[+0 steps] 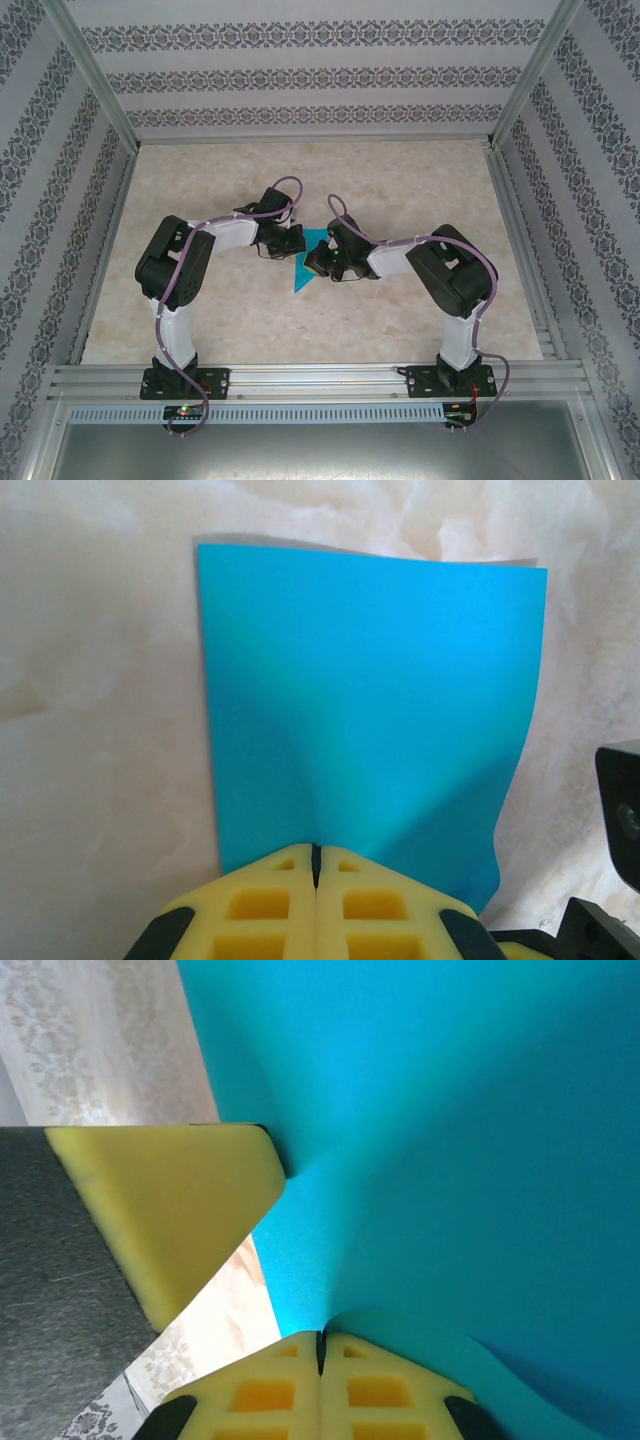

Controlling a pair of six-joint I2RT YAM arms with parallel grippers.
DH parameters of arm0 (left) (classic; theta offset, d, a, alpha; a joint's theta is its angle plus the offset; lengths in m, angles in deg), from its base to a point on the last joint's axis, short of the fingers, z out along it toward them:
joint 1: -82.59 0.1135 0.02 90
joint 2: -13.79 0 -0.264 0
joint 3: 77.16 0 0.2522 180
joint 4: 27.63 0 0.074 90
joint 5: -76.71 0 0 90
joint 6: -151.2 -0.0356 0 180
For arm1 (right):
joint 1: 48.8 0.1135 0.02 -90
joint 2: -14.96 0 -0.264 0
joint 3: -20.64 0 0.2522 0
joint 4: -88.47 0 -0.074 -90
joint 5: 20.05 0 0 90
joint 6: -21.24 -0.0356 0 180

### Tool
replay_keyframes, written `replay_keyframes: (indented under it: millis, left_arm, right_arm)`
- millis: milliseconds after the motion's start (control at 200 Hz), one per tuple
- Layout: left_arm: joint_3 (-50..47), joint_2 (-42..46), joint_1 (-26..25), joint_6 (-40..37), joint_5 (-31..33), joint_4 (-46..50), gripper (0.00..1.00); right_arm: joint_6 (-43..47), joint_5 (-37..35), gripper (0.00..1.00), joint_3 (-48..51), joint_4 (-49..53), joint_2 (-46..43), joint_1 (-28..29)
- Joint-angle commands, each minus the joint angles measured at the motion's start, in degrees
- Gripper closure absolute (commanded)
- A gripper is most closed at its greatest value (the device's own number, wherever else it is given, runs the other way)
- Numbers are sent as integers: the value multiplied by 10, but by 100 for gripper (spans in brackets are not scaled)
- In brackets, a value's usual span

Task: Fold a paper plane with a square sheet of paper (pick it up from the middle)
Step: Third fold the triangle at the center of the table.

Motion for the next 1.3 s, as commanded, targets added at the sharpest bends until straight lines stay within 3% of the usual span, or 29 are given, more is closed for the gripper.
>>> replay_keyframes:
  millis: [0,375,774,1299]
  left_arm:
    - [-9,-21,3,1,13,15,95]
    - [-1,-16,3,-4,3,20,95]
    - [35,16,5,-19,12,21,87]
    - [49,-32,8,-20,26,55,93]
  right_arm:
    - [-2,-4,99,-15,-14,12,7]
    - [10,3,99,-18,-12,17,7]
    - [12,4,99,-20,-6,25,7]
    - [18,7,98,-25,1,32,7]
